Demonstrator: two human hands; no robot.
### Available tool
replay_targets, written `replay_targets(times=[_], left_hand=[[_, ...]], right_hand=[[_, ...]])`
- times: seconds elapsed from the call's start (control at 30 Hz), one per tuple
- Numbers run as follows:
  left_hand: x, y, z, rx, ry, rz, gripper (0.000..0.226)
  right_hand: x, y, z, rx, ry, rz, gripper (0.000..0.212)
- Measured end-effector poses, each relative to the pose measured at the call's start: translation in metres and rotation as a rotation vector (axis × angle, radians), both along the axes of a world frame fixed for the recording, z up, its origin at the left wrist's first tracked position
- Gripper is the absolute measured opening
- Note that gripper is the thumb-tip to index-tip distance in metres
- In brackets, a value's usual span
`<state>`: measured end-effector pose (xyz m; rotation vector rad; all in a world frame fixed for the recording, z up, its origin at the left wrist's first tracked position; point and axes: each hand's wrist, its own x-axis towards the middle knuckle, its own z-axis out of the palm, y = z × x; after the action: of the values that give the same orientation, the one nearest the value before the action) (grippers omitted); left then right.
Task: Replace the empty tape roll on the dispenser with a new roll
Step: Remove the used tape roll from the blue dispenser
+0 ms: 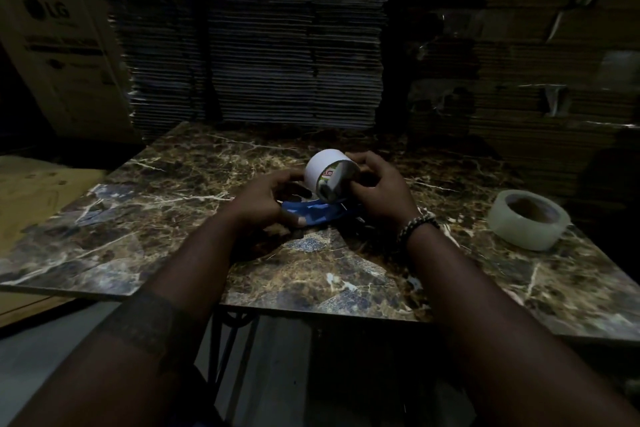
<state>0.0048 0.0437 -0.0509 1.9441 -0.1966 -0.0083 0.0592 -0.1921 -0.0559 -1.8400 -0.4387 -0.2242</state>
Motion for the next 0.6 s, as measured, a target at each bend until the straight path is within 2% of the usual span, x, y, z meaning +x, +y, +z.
replay_targets(times=[0.07, 0.2, 0.33, 0.47, 0.6], left_hand=[[0.000, -0.001, -0.002, -0.027, 0.007, -0.019, 0.075], [-0.001, -0.003, -0.002, 0.033, -0.019, -0.050, 0.058], [-0.004, -0.007, -0.004, -0.015, 0.001, -0.038, 0.048], [-0.005, -0.009, -0.006, -0.050, 0.007, -0.038, 0.051], [-0.004, -0.011, -0.007, -0.071, 0.001, -0.026, 0.040]], right_hand=[[0.001, -0.003, -0.002, 0.023, 0.003, -0.020, 0.039], [0.003, -0.009, -0.002, -0.033, -0.062, -0.051, 0.054], [0.004, -0.013, -0.003, -0.005, -0.037, -0.061, 0.045], [0.006, -0.015, -0.002, 0.042, -0.007, -0.094, 0.034], [0.006, -0.010, -0.005, 0.068, 0.015, -0.023, 0.033]])
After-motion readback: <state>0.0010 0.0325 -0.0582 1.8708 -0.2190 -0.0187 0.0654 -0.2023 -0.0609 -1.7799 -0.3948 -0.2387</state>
